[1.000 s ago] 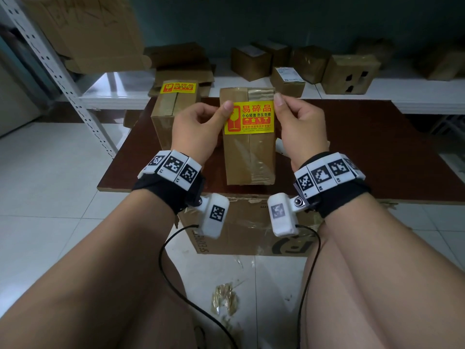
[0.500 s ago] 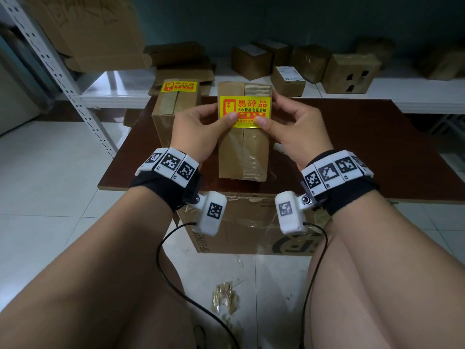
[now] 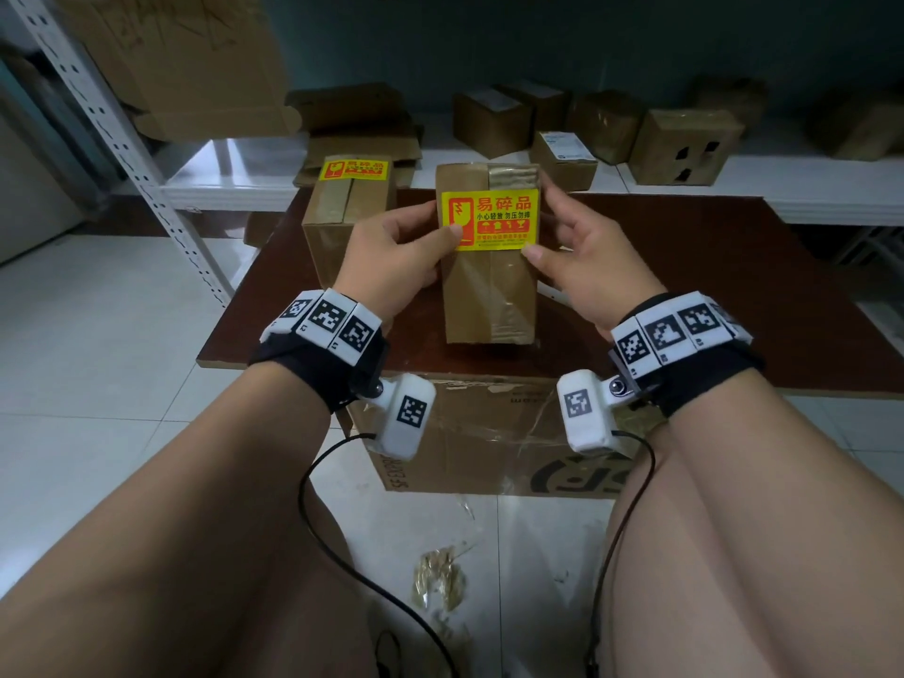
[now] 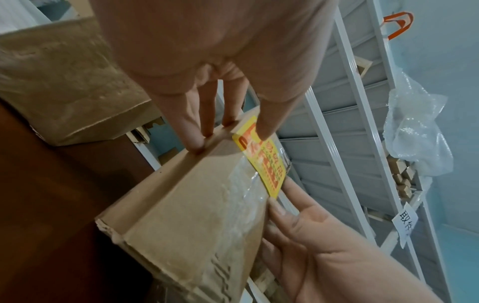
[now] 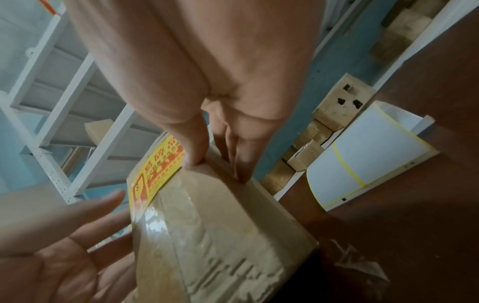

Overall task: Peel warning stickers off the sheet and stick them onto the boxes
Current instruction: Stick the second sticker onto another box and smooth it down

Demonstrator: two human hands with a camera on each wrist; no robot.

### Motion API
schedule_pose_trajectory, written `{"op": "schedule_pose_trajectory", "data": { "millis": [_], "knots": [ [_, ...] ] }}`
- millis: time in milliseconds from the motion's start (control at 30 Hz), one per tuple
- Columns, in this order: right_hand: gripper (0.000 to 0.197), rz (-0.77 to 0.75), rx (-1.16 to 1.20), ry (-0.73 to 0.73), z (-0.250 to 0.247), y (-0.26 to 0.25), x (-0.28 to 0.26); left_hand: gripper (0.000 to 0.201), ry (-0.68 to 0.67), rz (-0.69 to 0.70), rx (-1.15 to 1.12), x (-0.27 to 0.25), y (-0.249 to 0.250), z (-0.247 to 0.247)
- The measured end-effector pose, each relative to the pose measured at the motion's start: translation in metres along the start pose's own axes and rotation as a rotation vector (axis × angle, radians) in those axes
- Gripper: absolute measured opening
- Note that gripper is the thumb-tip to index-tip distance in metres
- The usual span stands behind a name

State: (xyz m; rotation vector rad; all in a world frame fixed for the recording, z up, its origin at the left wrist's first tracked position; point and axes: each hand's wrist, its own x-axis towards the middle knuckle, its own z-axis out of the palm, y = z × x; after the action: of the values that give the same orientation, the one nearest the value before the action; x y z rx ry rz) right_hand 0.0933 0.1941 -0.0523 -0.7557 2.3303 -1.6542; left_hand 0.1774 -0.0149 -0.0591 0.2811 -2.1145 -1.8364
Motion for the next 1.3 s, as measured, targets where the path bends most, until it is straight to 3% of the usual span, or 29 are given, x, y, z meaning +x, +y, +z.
{"op": "schedule_pose_trajectory", "data": {
  "millis": [67, 167, 200, 267, 367, 467, 533, 667, 767, 900, 1000, 1067, 1200, 1300],
  "knots": [
    [0.080, 0.000, 0.037, -0.020, 0.004, -0.004, -0.004, 0.040, 0.081, 0.018, 0.050, 0.000, -0.002, -0.001],
    [0.074, -0.027, 0.066, 0.087, 0.016, -0.007, -0.008, 0.070, 0.169, 0.063, 0.172, 0.001, -0.005, -0.001],
    [0.076, -0.054, 0.025, 0.124, 0.019, -0.007, -0.009, 0.069, 0.154, 0.069, 0.185, 0.001, -0.005, 0.001],
    [0.083, -0.081, -0.053, 0.176, 0.024, -0.007, -0.008, 0.047, 0.122, 0.061, 0.182, -0.001, -0.002, 0.004],
    [0.078, -0.059, 0.030, 0.172, 0.022, -0.008, -0.006, 0.036, 0.133, 0.095, 0.200, -0.002, 0.001, 0.006],
    [0.071, 0.033, 0.194, 0.027, 0.021, -0.010, -0.008, 0.053, 0.202, 0.087, 0.248, 0.000, 0.001, 0.003],
    [0.068, 0.042, 0.207, 0.008, 0.024, -0.012, -0.009, 0.065, 0.219, 0.087, 0.256, 0.003, 0.000, 0.000],
    [0.047, 0.005, 0.198, 0.155, 0.027, -0.016, -0.010, 0.048, 0.118, 0.095, 0.144, 0.003, 0.002, -0.002],
    [0.059, -0.071, 0.038, 0.209, 0.025, -0.010, -0.009, 0.037, 0.056, 0.115, 0.144, 0.003, -0.002, -0.002],
    [0.066, 0.021, 0.121, 0.157, 0.020, -0.003, 0.002, 0.041, 0.033, 0.071, 0.079, 0.007, -0.003, -0.005],
    [0.050, 0.096, 0.269, 0.108, 0.013, -0.006, 0.003, 0.044, 0.023, 0.051, 0.053, 0.006, 0.000, -0.007],
    [0.042, 0.088, 0.332, 0.169, 0.011, -0.010, 0.000, 0.048, -0.011, 0.067, 0.043, 0.003, 0.000, -0.004],
    [0.062, 0.017, 0.089, 0.312, 0.015, -0.007, -0.004, 0.059, -0.061, 0.165, 0.085, -0.003, -0.002, 0.008],
    [0.047, 0.021, 0.102, 0.331, 0.015, -0.004, -0.003, 0.057, -0.043, 0.195, 0.120, -0.004, -0.002, 0.012]
  ]
}}
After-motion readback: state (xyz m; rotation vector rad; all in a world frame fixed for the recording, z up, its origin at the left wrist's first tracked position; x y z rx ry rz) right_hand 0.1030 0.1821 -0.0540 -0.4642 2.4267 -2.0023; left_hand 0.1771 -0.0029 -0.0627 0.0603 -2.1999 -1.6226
